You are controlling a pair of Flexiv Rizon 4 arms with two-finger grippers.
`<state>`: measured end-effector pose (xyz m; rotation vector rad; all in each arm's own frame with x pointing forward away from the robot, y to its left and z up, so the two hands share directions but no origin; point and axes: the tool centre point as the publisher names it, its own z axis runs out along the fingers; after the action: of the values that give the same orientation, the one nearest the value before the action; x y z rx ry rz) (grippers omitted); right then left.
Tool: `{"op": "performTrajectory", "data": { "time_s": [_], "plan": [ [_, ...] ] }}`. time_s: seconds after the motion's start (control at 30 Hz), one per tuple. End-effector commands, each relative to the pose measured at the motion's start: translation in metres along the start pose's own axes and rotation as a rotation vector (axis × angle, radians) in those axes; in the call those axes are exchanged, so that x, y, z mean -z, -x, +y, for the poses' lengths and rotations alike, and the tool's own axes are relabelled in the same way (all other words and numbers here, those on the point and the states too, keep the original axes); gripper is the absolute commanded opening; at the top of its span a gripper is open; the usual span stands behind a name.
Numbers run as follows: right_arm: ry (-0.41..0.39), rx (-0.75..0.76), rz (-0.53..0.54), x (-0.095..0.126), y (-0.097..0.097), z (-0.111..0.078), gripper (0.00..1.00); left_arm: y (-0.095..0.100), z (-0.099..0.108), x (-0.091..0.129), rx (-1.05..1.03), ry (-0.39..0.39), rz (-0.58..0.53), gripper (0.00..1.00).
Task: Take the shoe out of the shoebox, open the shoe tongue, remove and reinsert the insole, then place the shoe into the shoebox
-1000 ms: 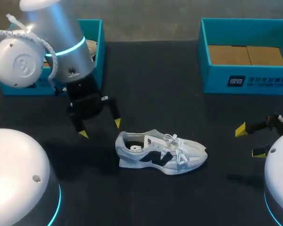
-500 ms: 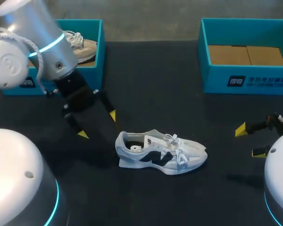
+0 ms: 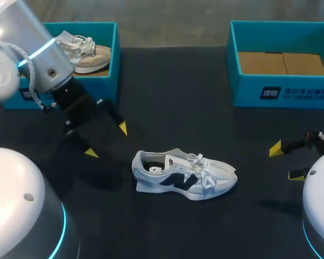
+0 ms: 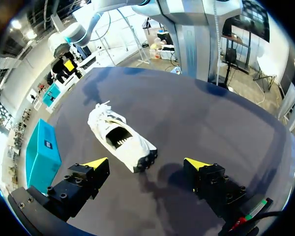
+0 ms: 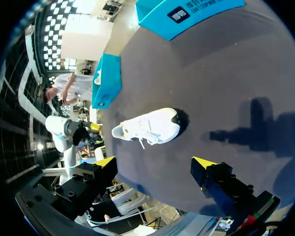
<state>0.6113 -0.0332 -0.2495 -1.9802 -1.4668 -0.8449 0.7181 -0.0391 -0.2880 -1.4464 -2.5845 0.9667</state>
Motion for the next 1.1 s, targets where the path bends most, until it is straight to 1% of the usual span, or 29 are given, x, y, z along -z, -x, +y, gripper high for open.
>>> {"op": "performTrajectory", "data": {
  "time_s": [0.03, 0.17, 0.2, 0.23, 0.27, 0.3, 0.33, 0.37, 0.4, 0.43, 0.47, 0.5, 0.53, 0.7, 0.77, 0.87, 0.97, 1.0, 1.1],
  "plan": [
    [0.003, 0.000, -0.003, 0.000, 0.000, -0.002, 1.00, -0.001, -0.001, 0.000, 0.000, 0.003, -0.003, 1.00],
    [0.003, 0.000, -0.003, 0.000, 0.000, -0.002, 1.00, -0.001, -0.001, 0.000, 0.000, 0.003, -0.003, 1.00],
    [0.003, 0.000, -0.003, 0.000, 0.000, -0.002, 1.00, -0.005, 0.000, 0.003, 0.042, -0.029, -0.037, 1.00],
    [0.003, 0.000, -0.003, 0.000, 0.000, -0.002, 1.00, -0.006, 0.001, 0.004, 0.053, -0.035, -0.045, 1.00],
    [0.003, 0.000, -0.003, 0.000, 0.000, -0.002, 1.00, -0.016, 0.006, 0.008, 0.124, -0.070, -0.079, 1.00],
    [0.003, 0.000, -0.003, 0.000, 0.000, -0.002, 1.00, -0.022, 0.009, 0.009, 0.163, -0.090, -0.091, 1.00],
    [0.003, 0.000, -0.003, 0.000, 0.000, -0.002, 1.00, -0.024, 0.011, 0.009, 0.175, -0.095, -0.097, 1.00],
    [0.003, 0.000, -0.003, 0.000, 0.000, -0.002, 1.00, -0.035, 0.016, 0.009, 0.237, -0.128, -0.124, 1.00],
    [0.003, 0.000, -0.003, 0.000, 0.000, -0.002, 1.00, -0.040, 0.019, 0.009, 0.271, -0.145, -0.136, 1.00],
    [0.003, 0.000, -0.003, 0.000, 0.000, -0.002, 1.00, -0.042, 0.020, 0.009, 0.278, -0.147, -0.139, 1.00],
    [0.003, 0.000, -0.003, 0.000, 0.000, -0.002, 1.00, -0.050, 0.024, 0.007, 0.318, -0.158, -0.152, 1.00],
    [0.003, 0.000, -0.003, 0.000, 0.000, -0.002, 1.00, -0.054, 0.025, 0.006, 0.337, -0.183, -0.152, 1.00],
    [0.003, 0.000, -0.003, 0.000, 0.000, -0.002, 1.00, -0.059, 0.026, 0.005, 0.352, -0.191, -0.155, 1.00],
    [0.003, 0.000, -0.003, 0.000, 0.000, -0.002, 1.00, -0.071, 0.033, 0.000, 0.415, -0.208, -0.170, 1.00],
    [0.003, 0.000, -0.003, 0.000, 0.000, -0.002, 1.00, -0.072, 0.034, 0.000, 0.427, -0.215, -0.176, 1.00],
    [0.003, 0.000, -0.003, 0.000, 0.000, -0.002, 1.00, -0.080, 0.043, -0.004, 0.488, -0.252, -0.213, 1.00],
    [0.003, 0.000, -0.003, 0.000, 0.000, -0.002, 1.00, -0.085, 0.045, -0.008, 0.509, -0.267, -0.227, 1.00],
    [0.003, 0.000, -0.003, 0.000, 0.000, -0.002, 1.00, -0.088, 0.052, -0.013, 0.543, -0.290, -0.239, 1.00],
    [0.003, 0.000, -0.003, 0.000, 0.000, -0.002, 1.00, -0.092, 0.058, -0.020, 0.587, -0.326, -0.264, 1.00]
  ]
}}
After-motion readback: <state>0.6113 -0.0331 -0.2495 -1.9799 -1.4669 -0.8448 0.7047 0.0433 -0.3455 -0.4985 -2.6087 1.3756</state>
